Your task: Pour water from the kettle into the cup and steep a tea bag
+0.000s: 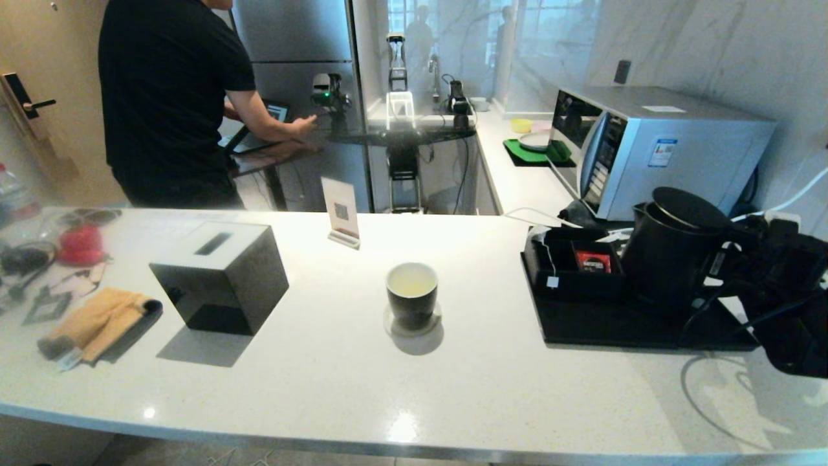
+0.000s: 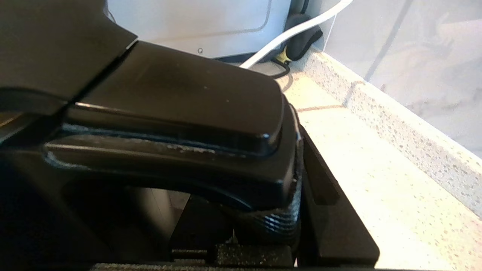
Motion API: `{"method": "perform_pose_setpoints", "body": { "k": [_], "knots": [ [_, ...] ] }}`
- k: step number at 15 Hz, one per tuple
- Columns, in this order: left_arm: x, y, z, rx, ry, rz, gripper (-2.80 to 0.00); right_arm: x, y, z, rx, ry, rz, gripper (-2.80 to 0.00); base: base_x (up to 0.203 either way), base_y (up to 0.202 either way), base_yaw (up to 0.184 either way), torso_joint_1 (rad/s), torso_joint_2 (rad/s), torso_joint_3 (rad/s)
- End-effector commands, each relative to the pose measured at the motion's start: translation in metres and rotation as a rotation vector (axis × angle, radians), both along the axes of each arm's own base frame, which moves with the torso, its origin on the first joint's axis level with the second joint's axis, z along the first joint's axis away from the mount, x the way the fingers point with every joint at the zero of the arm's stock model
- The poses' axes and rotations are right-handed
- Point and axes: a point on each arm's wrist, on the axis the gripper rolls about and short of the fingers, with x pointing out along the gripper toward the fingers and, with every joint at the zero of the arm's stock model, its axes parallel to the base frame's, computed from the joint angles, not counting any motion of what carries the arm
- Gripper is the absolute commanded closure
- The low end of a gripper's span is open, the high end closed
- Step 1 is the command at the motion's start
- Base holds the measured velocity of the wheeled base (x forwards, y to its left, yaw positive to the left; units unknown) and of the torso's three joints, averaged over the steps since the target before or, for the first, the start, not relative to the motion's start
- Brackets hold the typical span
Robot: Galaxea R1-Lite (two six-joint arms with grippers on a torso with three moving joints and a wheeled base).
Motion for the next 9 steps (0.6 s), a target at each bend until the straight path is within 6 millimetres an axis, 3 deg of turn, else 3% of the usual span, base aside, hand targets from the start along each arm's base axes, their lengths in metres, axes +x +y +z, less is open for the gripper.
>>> {"method": "perform_pose_setpoints", "body": {
  "k": [1,5,6,9],
  "knots": [
    [0.0,0.0,0.0,0.0,-0.001,0.0,0.0,0.0,0.0003,-0.001,-0.003,0.0,-0.001,0.0,0.0,0.0,0.0,0.0,0.0,0.0],
    [0.0,0.0,0.0,0.0,-0.001,0.0,0.0,0.0002,0.0003,-0.0007,-0.006,0.001,-0.001,0.0,0.0,0.0,0.0,0.0,0.0,0.0],
    [0.0,0.0,0.0,0.0,0.0,0.0,0.0,0.0002,0.0003,-0.0007,-0.006,0.001,-0.001,-2.8,0.0,0.0,0.0,0.0,0.0,0.0],
    [0.0,0.0,0.0,0.0,-0.001,0.0,0.0,-0.0005,-0.0002,-0.0013,-0.005,0.004,-0.003,-2.8,0.0,0.0,0.0,0.0,0.0,0.0]
  ]
}}
